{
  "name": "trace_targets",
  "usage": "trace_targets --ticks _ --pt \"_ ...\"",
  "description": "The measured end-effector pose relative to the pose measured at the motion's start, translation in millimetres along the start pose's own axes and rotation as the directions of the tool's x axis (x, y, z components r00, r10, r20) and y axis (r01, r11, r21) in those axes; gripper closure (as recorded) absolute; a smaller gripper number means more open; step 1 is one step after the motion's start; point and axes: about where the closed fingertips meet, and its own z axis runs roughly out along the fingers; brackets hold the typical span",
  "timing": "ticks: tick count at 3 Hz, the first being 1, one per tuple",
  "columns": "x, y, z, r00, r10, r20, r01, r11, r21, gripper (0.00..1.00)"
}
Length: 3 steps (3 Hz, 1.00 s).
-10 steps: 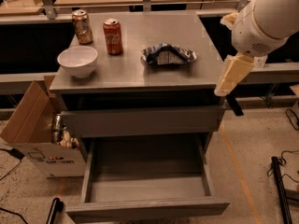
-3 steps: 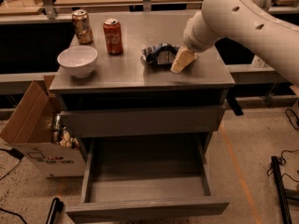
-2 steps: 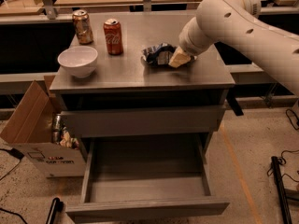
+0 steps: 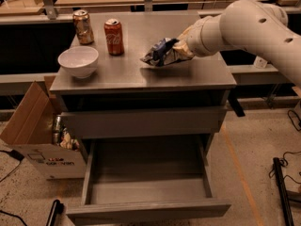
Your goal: Place blue chip bag into middle drawer
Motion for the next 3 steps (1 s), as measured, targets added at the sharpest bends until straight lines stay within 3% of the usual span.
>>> trace_targets --ticks 1,2,3 --pt "-29.2 5.3 -48.6 0.990 -0.003 0.138 0.001 0.9999 0.017 1.00" --pt "-51.8 42.0 -71.3 0.967 -0.002 0.254 0.024 0.9961 -0.084 1.00" --pt "-59.3 54.0 -74.9 0.962 -0.009 0.273 0.043 0.9919 -0.119 1.00"
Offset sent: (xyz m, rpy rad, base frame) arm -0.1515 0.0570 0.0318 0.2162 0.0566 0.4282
